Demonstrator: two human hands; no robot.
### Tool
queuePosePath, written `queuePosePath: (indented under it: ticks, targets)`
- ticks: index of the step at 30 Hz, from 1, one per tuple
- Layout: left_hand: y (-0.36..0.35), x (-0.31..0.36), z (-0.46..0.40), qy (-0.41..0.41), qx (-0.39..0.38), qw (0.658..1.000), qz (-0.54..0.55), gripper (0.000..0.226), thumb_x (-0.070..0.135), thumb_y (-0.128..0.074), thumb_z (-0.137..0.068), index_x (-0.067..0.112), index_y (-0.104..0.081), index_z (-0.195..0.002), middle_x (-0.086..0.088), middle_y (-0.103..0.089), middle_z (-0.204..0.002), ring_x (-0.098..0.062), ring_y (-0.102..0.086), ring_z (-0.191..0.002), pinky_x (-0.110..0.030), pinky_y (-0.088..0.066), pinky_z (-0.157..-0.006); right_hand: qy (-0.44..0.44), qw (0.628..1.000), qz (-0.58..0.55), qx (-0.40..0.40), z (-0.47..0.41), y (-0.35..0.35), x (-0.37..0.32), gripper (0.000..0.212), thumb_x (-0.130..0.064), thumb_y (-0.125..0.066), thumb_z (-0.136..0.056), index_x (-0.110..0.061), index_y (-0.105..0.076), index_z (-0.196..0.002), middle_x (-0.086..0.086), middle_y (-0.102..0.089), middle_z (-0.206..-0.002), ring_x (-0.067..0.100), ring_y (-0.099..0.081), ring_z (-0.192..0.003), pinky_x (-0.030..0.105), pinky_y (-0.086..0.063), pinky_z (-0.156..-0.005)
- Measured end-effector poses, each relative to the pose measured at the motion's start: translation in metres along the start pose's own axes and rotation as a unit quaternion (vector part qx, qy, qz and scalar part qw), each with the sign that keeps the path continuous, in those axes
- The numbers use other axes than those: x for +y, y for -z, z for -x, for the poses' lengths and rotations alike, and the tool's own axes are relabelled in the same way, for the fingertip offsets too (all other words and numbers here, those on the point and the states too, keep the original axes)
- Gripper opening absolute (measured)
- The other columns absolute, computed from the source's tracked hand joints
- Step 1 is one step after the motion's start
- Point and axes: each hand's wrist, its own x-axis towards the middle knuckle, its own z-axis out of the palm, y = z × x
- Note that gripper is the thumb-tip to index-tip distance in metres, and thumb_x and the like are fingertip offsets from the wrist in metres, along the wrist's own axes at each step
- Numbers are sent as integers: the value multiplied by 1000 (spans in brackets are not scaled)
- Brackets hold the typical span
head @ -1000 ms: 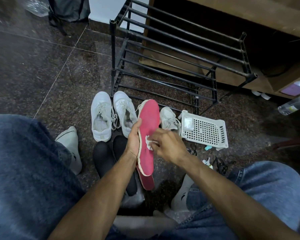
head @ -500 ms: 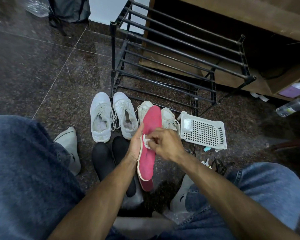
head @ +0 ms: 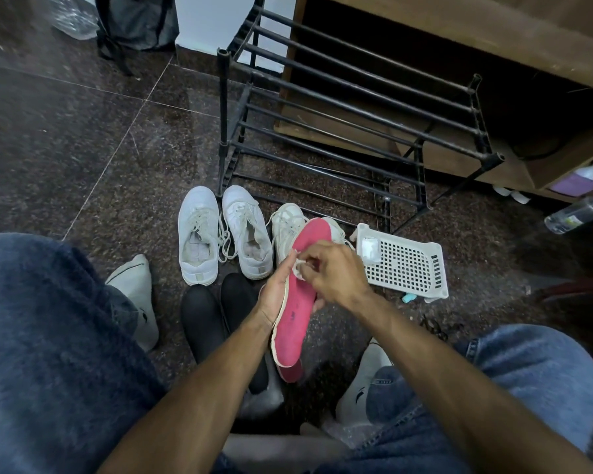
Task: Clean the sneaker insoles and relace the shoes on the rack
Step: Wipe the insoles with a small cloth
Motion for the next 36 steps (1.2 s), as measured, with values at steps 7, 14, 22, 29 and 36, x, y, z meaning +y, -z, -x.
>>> queuePosePath:
  ticks: [7,14,22,29,36]
  targets:
    - [1,-5,10,30,15,997,-68,53,33,-53,-89,3,-52,-134,-21,-66,-114,-29,-69,-93,-41,-58,-85,-127,985,-16,115,-44,20,12,15,-24,-66,-85,-21,-72,-98,-2,-71,-96,21,-66,-87,36,-54,-76]
    - [3,3,-1,-42,106,986,-120,26,12,-50,-90,7,-64,-112,-18,-66,-97,-26,-65,-76,-41,-54,-74,-88,995,-28,43,-10,2,11,17,-23,-70,-82,-23,-72,-98,-10,-68,-80,13,-65,-77,38,-55,-79]
    - [3,0,-4,-90,84,955,-269,47,-9,-46,-90,16,-60,-126,-14,-70,-99,-26,-65,-83,-37,-56,-74,-62,997,23,39,-21,6,19,29,-23,-62,-88,-27,-67,-115,-7,-66,-93,18,-63,-87,29,-48,-74]
    - [4,0,-3,-108,61,942,-312,54,-17,-43,-86,13,-55,-130,0,-70,-89,-17,-65,-82,-33,-54,-73,-37,999,9,19,-26,9,17,24,-22,-62,-88,-25,-71,-110,-6,-67,-99,14,-62,-84,33,-51,-76]
    - [1,-7,-2,-83,47,942,-322,63,-15,-44,-89,23,-50,-139,-4,-71,-106,-19,-67,-87,-32,-53,-73,-99,990,23,98,-31,18,34,20,-22,-62,-88,-19,-73,-104,1,-68,-105,23,-64,-89,34,-52,-78]
